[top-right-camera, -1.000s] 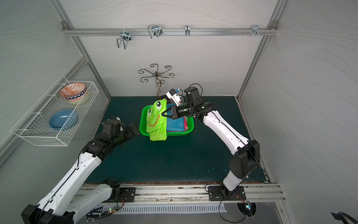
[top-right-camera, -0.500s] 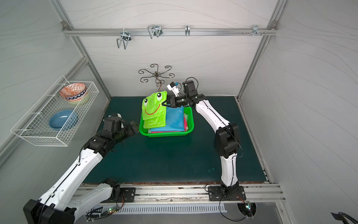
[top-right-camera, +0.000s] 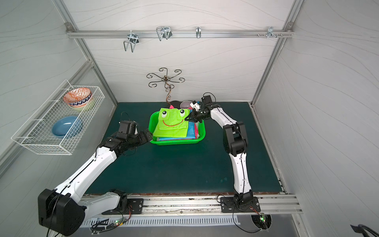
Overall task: Put the folded raincoat in the basket
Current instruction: Place the raincoat in the basket, then move the basket to the center of the board.
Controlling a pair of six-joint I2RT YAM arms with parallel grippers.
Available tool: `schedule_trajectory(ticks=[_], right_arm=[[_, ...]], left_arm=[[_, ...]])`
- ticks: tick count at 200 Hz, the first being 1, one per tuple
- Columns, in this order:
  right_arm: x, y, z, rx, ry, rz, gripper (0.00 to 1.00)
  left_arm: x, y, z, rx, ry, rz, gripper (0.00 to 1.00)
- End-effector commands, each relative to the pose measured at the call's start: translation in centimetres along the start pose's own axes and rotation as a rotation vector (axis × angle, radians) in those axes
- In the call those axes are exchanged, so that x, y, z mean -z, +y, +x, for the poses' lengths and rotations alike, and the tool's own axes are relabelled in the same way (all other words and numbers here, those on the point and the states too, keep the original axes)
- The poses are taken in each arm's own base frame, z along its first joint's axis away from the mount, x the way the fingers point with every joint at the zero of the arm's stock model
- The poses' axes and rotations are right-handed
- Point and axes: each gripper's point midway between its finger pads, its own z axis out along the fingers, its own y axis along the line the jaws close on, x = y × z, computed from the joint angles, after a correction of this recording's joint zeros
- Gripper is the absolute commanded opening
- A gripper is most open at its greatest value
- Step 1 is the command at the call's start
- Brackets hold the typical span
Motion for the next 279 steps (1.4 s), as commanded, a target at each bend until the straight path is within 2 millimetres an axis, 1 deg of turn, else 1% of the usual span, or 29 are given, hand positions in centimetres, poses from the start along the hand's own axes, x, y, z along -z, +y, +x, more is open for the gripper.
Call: schedule_trajectory(ticks=[1, 32, 38, 60, 83, 100, 133, 143, 161, 174, 184, 198, 210, 216, 226, 231, 237, 241, 246, 250, 256, 264, 279], right_arm=[[0.7, -2.2, 0.7, -0.017, 0.045, 0.083, 0.0], [0.2, -3.7, 1.3, 0.018, 0.104, 0.148, 0.0], [0.2, -3.7, 1.4, 0.031, 0.111, 0.15, 0.0], [-0.3, -2.7, 2.0, 0.056, 0.143, 0.102, 0.0], [-1.0, -2.3, 3.0, 0.106, 0.189, 0.115, 0.0], [-1.4, -2.8, 3.4, 0.123, 0.207, 0.142, 0.0], [-1.0, -3.4, 3.0, 0.158, 0.198, 0.205, 0.0], [-0.7, -3.4, 2.7, 0.165, 0.182, 0.22, 0.13], [-0.1, -2.5, 2.0, 0.189, 0.146, 0.228, 0.28], [0.5, -1.3, 1.4, 0.208, 0.118, 0.222, 0.31], [1.0, -0.4, 1.1, 0.216, 0.099, 0.218, 0.34], [1.9, 0.9, 0.7, 0.229, 0.071, 0.217, 0.36], [2.8, 2.1, 0.3, 0.244, 0.035, 0.229, 0.38], [3.3, 2.7, 0.1, 0.254, 0.015, 0.24, 0.42], [4.2, 3.5, 0.0, 0.264, -0.016, 0.263, 0.44], [4.7, 3.8, -0.1, 0.265, -0.034, 0.277, 0.49], [5.3, 4.3, -0.2, 0.268, -0.059, 0.294, 0.5], [5.7, 4.4, -0.2, 0.269, -0.075, 0.307, 0.56], [6.1, 4.5, -0.1, 0.267, -0.097, 0.331, 0.61], [6.5, 4.2, -0.1, 0.259, -0.115, 0.367, 0.64], [6.9, 3.7, 0.3, 0.252, -0.133, 0.427, 0.65], [7.7, 2.7, 0.7, 0.247, -0.159, 0.534, 0.68], [8.7, 0.7, 1.9, 0.24, -0.183, 0.698, 0.71]], left_arm=[[0.5, -2.0, -1.8, -0.005, -0.034, 0.069, 0.99], [0.0, -2.2, -1.4, -0.008, -0.009, 0.073, 1.0], [-0.1, -2.1, -1.4, -0.01, -0.004, 0.07, 1.0], [-0.2, -2.0, -1.3, -0.023, 0.01, 0.056, 1.0], [-0.3, -2.0, -1.5, -0.024, 0.004, 0.049, 1.0], [-0.6, -2.1, -1.6, -0.02, 0.009, 0.045, 1.0], [-1.5, -1.8, -1.5, -0.032, 0.031, 0.019, 1.0], [-1.6, -1.7, -1.6, -0.034, 0.036, 0.011, 1.0], [-1.7, -1.9, -1.9, -0.035, 0.037, 0.008, 1.0], [-1.6, -1.9, -2.4, -0.034, 0.025, -0.002, 1.0], [-1.5, -1.5, -2.8, -0.031, 0.015, -0.027, 1.0], [-1.6, -1.2, -3.1, -0.041, 0.02, -0.025, 1.0], [-1.6, -0.5, -3.9, -0.032, 0.006, -0.047, 1.0], [-1.5, -0.2, -4.2, -0.028, 0.003, -0.059, 1.0], [-1.4, -0.2, -4.9, -0.041, -0.001, -0.068, 1.0], [-1.4, -0.1, -5.2, -0.052, -0.006, -0.079, 1.0], [-1.4, 0.0, -5.6, -0.064, -0.013, -0.095, 1.0], [-1.5, 0.0, -5.9, -0.071, -0.016, -0.104, 1.0], [-1.6, 0.0, -6.2, -0.078, -0.02, -0.112, 1.0], [-1.7, 0.2, -6.4, -0.081, -0.026, -0.124, 1.0], [-1.8, 0.4, -6.7, -0.076, -0.032, -0.14, 1.0], [-2.2, 0.6, -6.9, -0.067, -0.035, -0.146, 1.0], [-2.5, 0.5, -7.1, -0.065, -0.036, -0.131, 1.0]])
